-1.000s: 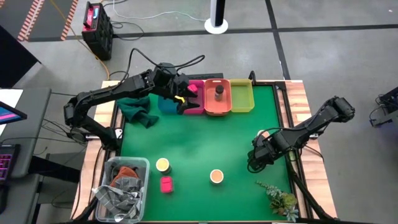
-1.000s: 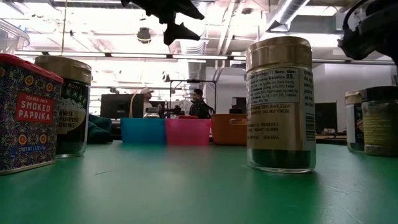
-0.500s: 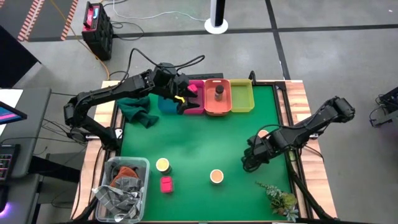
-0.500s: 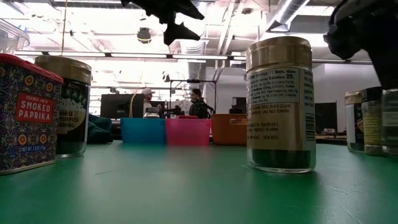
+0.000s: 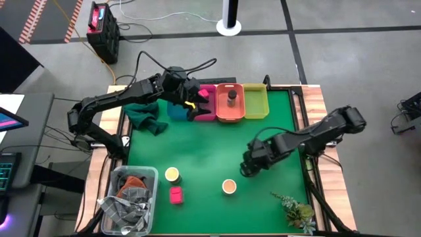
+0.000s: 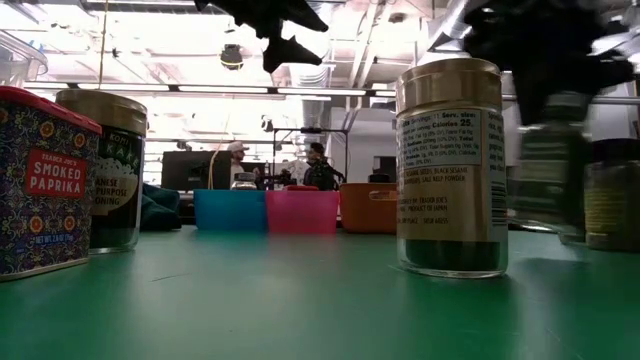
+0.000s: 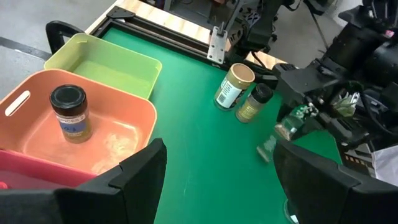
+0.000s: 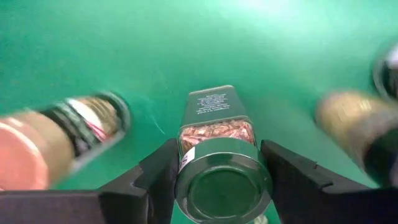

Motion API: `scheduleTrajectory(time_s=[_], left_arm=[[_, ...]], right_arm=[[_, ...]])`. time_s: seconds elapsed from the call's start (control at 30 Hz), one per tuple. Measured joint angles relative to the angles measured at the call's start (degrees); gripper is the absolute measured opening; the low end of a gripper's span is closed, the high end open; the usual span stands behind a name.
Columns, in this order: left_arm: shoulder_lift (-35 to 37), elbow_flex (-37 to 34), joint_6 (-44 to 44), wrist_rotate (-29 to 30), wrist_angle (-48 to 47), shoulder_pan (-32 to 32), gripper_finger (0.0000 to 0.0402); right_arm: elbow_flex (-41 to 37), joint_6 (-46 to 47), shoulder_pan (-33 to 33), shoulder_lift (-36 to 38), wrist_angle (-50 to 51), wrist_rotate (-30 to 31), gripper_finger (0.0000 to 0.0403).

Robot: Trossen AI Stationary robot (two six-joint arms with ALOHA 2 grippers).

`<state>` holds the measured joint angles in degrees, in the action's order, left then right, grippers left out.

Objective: Sort spices by type
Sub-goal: Put the green spice bottle into the blue bin

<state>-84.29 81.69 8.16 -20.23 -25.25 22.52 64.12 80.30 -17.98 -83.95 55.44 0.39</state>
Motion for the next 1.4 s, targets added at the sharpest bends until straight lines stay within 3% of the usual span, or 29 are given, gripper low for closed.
scheduleTrajectory(time_s=[0.23,0.47,0.63,0.8,1.17,1.4], left_arm=[[0.0,0.0,1.1,0.0,-3.3,0.0,0.0279],[1.6,0.0,4.7,0.1,-0.1,2.9,0.0277],[1.8,0.0,-0.1,-0.6,-6.2,3.8,0.0277],[1.8,-1.0,-5.6,-6.9,-11.4,3.4,0.0277],[0.8,-1.4,-12.4,-6.9,-9.5,-1.2,0.0276],[-1.5,-1.5,-11.8,-2.8,-4.7,-1.3,0.0276]], right_arm=[[8.0,-16.3,8.7,-6.4,-0.3,1.6,0.0232],[16.0,-34.2,19.8,-9.7,-0.7,1.8,0.0232],[20.8,-43.9,24.5,-10.2,-0.7,2.0,0.0232],[24.7,-52.8,27.6,-10.0,0.1,1.7,0.0232],[29.3,-63.7,30.1,-9.9,-1.8,1.0,0.0232],[30.8,-65.2,29.7,-9.9,-4.7,-0.7,0.0232]])
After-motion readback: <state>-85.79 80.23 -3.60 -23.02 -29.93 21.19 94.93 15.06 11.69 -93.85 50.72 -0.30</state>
